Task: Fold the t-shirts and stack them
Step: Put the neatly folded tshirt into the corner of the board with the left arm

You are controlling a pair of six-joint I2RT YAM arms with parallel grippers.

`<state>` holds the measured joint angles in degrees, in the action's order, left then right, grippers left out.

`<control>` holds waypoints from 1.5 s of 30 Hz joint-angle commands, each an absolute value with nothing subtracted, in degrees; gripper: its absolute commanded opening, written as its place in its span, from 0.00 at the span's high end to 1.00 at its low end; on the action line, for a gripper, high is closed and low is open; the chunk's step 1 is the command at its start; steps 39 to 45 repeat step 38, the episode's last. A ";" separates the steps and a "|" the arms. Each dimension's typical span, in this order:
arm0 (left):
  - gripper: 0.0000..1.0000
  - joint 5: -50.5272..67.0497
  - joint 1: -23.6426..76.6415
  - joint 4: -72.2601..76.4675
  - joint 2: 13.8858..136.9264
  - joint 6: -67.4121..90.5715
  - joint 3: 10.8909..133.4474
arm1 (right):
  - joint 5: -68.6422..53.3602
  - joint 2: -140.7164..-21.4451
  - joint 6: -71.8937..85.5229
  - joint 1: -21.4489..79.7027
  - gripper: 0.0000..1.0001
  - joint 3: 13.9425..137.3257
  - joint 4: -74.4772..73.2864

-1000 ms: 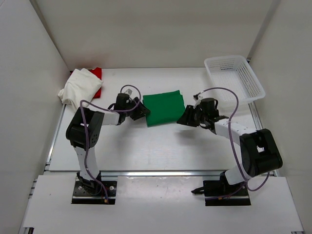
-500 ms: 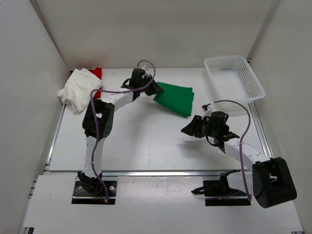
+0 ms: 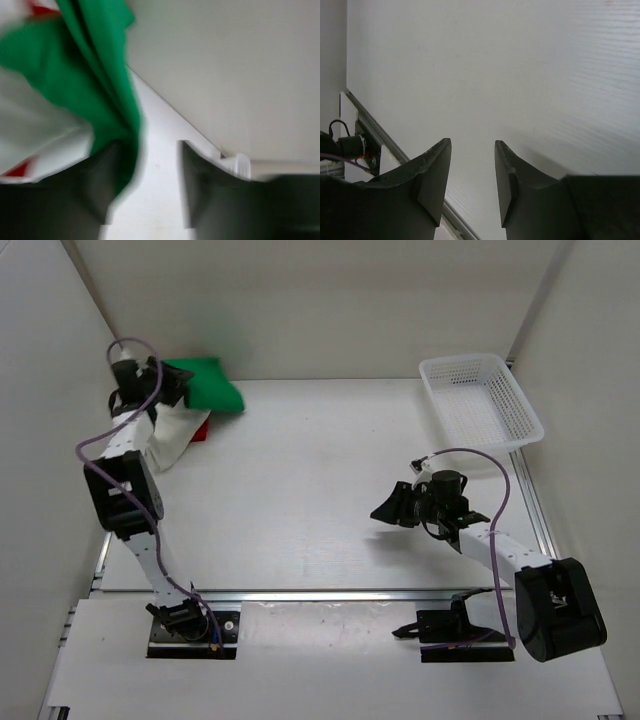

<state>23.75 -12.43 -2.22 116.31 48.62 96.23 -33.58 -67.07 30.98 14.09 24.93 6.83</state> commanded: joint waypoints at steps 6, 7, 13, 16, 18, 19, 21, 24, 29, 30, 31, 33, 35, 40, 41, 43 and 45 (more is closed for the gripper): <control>0.02 19.70 -23.65 19.16 94.42 64.08 55.21 | -34.37 -67.50 29.80 17.40 0.53 25.49 9.23; 0.02 19.25 -23.21 18.81 92.57 63.38 53.89 | -32.28 -67.67 29.62 17.84 0.42 24.79 8.53; 0.01 9.07 -16.71 18.10 80.62 59.95 45.20 | -21.72 -65.31 29.62 23.28 0.01 24.78 1.85; 0.02 5.72 -11.00 17.76 73.94 57.32 40.36 | -18.82 -63.90 29.70 25.13 0.01 24.61 0.53; 0.01 4.57 -3.38 15.49 71.02 53.73 38.33 | -17.76 -63.72 28.22 26.19 0.01 25.48 -1.74; 0.02 3.79 -1.25 14.69 69.36 51.70 37.54 | -17.23 -63.89 28.13 26.89 0.01 26.27 -2.71; 0.02 3.34 9.71 11.88 67.16 47.93 35.95 | -13.12 -65.21 26.64 29.95 0.01 30.21 -8.41; 0.01 2.73 20.18 9.59 62.77 45.10 31.47 | -6.52 -65.04 25.41 34.35 0.01 33.21 -12.38; 0.02 8.77 26.99 5.46 55.39 44.47 19.45 | -12.91 -62.06 26.37 32.17 0.01 31.20 -8.19; 0.01 10.09 26.63 5.19 52.93 44.65 17.07 | -13.44 -61.18 26.98 31.65 0.00 30.59 -7.74; 0.01 10.46 25.06 3.79 50.65 43.95 16.01 | -13.62 -60.74 27.59 31.64 0.01 30.06 -7.30; 0.01 11.60 23.82 1.15 47.66 42.02 14.42 | -10.47 -60.21 27.51 32.69 0.01 29.97 -7.56; 0.02 11.26 22.94 -1.57 45.45 41.49 15.20 | -7.48 -60.56 27.25 33.31 0.01 30.50 -9.13; 0.01 13.35 22.50 -1.15 47.37 41.75 18.36 | -7.91 -61.70 27.07 31.82 0.01 31.19 -9.67; 0.01 13.35 22.50 -1.15 47.37 41.75 18.36 | -7.91 -61.70 27.07 31.82 0.01 31.19 -9.67; 0.01 13.35 22.50 -1.15 47.37 41.75 18.36 | -7.91 -61.70 27.07 31.82 0.01 31.19 -9.67; 0.01 13.35 22.50 -1.15 47.37 41.75 18.36 | -7.91 -61.70 27.07 31.82 0.01 31.19 -9.67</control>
